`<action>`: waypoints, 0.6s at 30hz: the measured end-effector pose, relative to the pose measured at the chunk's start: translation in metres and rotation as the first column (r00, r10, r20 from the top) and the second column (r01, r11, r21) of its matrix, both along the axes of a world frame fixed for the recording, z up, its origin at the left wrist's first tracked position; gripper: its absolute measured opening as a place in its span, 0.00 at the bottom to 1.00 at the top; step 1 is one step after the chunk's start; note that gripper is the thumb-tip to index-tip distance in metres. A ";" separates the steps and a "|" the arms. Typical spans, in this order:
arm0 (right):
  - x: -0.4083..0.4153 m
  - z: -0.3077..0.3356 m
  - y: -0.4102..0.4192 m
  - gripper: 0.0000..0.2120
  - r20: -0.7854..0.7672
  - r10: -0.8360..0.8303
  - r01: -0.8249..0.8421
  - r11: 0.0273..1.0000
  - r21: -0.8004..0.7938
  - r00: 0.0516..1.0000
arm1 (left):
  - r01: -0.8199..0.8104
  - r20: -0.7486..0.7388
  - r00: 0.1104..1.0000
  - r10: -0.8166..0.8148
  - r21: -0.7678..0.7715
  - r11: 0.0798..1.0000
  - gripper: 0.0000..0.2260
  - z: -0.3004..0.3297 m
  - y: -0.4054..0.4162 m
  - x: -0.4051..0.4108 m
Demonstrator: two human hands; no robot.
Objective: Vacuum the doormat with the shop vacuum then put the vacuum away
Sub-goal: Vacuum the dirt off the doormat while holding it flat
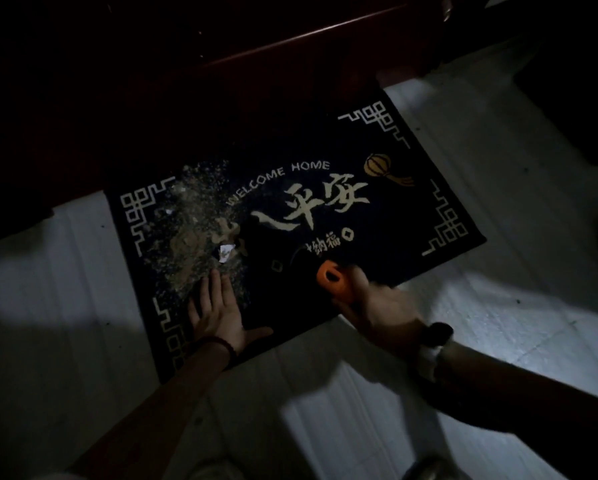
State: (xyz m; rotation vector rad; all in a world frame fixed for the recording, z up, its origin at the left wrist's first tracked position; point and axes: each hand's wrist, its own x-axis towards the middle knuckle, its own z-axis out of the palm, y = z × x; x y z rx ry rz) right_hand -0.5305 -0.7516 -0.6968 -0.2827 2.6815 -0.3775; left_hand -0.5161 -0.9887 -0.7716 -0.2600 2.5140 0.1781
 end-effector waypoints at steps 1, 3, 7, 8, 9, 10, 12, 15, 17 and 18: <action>0.003 0.003 0.002 0.24 -0.012 -0.013 0.013 1.000 -0.018 1.000 | -0.004 0.002 1.000 0.004 0.000 1.000 0.58 0.000 0.000 0.000; -0.010 0.009 0.011 0.22 -0.065 -0.091 0.088 0.995 -0.045 0.994 | -0.002 0.005 1.000 0.002 0.004 1.000 0.57 0.000 0.001 -0.001; -0.066 0.013 0.027 0.20 -0.181 -0.367 0.363 0.930 -0.057 0.912 | 0.010 -0.008 1.000 -0.010 0.005 1.000 0.57 0.002 0.001 0.000; -0.073 0.011 0.026 0.20 -0.177 -0.406 0.405 0.913 -0.045 0.896 | 0.015 -0.007 1.000 -0.015 0.004 1.000 0.57 0.003 0.001 0.000; -0.074 0.008 0.022 0.20 -0.149 -0.406 0.404 0.914 -0.041 0.902 | 0.015 -0.005 1.000 -0.015 0.007 1.000 0.57 0.003 0.000 0.000; -0.068 0.005 0.015 0.21 -0.101 -0.378 0.374 0.926 -0.054 0.920 | 0.014 -0.005 1.000 -0.014 0.011 1.000 0.57 0.003 0.000 0.000; -0.045 0.000 -0.001 0.21 -0.016 -0.242 0.240 0.966 -0.094 0.970 | 0.014 0.002 1.000 -0.014 0.022 1.000 0.57 0.001 -0.001 0.000; -0.034 0.005 -0.003 0.22 -0.053 -0.131 0.127 0.989 -0.073 0.990 | 0.029 0.020 0.999 -0.029 0.011 1.000 0.57 0.000 -0.002 0.000; -0.059 0.010 0.007 0.21 -0.129 -0.225 0.221 0.974 -0.048 0.966 | 0.023 0.007 1.000 -0.023 0.002 1.000 0.57 -0.001 -0.001 0.000; -0.073 0.014 0.012 0.21 -0.145 -0.297 0.292 0.955 -0.055 0.944 | 0.020 0.001 1.000 -0.020 -0.003 1.000 0.57 -0.001 -0.001 -0.001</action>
